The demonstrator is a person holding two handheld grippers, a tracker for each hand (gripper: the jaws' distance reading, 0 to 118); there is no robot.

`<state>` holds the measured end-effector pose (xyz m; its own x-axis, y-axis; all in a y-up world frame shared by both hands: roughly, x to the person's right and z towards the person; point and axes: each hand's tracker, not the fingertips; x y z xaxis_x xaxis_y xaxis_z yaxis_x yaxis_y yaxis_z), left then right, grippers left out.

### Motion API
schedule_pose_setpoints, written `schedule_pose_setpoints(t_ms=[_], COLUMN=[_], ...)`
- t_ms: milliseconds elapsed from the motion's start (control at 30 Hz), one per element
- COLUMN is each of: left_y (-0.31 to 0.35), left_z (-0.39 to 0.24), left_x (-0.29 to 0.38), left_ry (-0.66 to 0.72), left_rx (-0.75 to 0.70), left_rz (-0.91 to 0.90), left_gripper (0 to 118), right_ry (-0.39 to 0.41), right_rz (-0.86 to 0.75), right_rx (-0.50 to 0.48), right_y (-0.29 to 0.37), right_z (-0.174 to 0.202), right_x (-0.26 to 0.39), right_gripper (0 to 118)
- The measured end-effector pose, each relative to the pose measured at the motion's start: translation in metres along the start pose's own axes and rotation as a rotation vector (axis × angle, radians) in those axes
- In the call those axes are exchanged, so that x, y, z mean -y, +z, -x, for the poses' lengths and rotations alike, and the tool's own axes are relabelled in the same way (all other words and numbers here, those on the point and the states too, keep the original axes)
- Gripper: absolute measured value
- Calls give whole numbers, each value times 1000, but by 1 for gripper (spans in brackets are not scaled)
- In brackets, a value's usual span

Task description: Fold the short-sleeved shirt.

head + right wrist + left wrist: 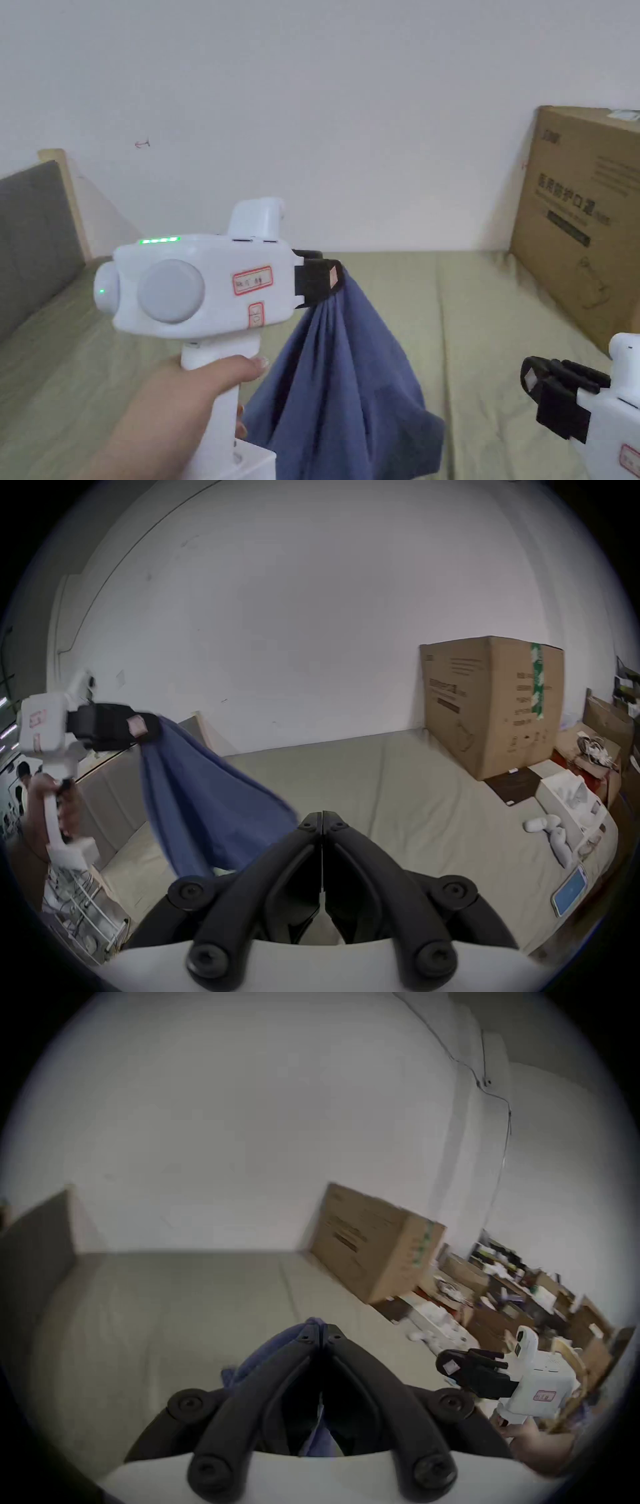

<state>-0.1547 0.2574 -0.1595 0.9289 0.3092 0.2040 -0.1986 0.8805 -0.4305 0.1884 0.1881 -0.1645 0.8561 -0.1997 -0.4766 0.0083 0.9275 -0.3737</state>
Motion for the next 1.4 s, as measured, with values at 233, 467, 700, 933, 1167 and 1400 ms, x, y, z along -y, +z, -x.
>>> schedule_pose_setpoints(t_ms=[233,467,700,933,1167,1400], left_y=[-156,-184,-76,66,114,31], left_z=[2,34,58,55,78,179], left_x=[82,156,130,153,170,193], left_ry=[235,431,198,-5,84,435], left_rx=[-10,-29,-237,-543,-673,-457], left_rz=[565,747,181,-220,-190,379], left_gripper=[0,73,108,36,0,0], right_ry=[-72,-102,-122,-58,-63,-46], right_rz=[48,107,105,24,-3,31], right_rx=[61,59,66,85,57,44], right_y=[-5,-19,-25,-27,-32,-34], right_z=[-33,-41,-40,-20,-1,0], right_x=[22,39,42,44,39,42], right_gripper=[0,0,0,0,0,0])
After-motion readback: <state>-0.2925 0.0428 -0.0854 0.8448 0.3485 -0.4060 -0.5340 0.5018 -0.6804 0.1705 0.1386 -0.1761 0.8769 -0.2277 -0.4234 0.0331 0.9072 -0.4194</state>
